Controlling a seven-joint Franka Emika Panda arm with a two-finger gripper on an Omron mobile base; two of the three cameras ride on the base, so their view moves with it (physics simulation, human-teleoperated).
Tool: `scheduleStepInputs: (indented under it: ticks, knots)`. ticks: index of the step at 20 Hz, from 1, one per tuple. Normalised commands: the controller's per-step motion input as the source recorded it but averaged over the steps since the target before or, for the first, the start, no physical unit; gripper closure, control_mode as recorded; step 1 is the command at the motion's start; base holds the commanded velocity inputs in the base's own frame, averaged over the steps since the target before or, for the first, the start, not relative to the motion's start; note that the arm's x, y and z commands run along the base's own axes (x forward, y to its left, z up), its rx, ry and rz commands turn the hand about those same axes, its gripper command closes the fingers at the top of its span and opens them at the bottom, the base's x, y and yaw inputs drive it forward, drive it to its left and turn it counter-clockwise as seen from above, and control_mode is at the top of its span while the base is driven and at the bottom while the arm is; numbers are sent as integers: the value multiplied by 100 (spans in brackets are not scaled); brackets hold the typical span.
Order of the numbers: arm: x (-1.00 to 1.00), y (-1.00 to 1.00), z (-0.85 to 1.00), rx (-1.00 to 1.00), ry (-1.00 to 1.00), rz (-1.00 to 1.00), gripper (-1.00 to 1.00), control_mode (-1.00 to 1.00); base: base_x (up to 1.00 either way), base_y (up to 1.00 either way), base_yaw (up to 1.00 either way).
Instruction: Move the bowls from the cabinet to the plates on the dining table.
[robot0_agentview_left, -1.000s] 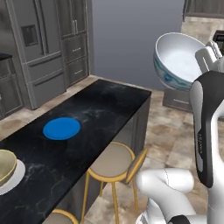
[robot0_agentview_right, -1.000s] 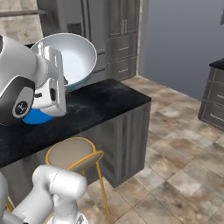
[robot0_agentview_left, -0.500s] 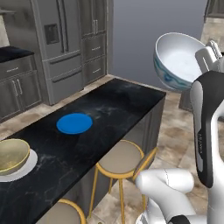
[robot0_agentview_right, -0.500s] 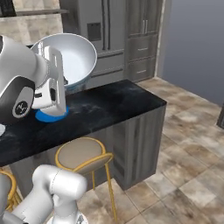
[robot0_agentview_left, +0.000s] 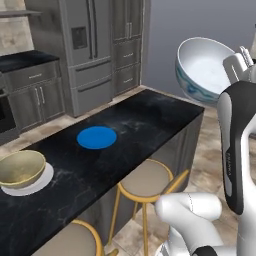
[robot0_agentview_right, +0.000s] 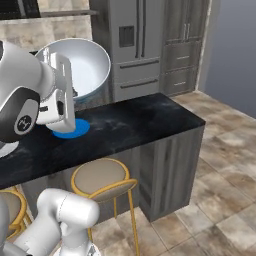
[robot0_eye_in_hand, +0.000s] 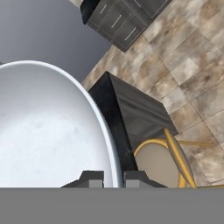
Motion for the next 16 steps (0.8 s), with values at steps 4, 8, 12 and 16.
scheduleStepInputs:
  ticks: [4, 8, 12, 16]
  knots:
    - [0, 0, 0, 0, 0, 0, 100, 100, 0, 0, 25]
    - [0, 0, 0, 0, 0, 0, 100, 100, 0, 0, 25]
    - [0, 0, 0, 0, 0, 0, 100, 100, 2, 0, 25]
    - [0, 0, 0, 0, 0, 0, 100, 100, 14, 0, 24]
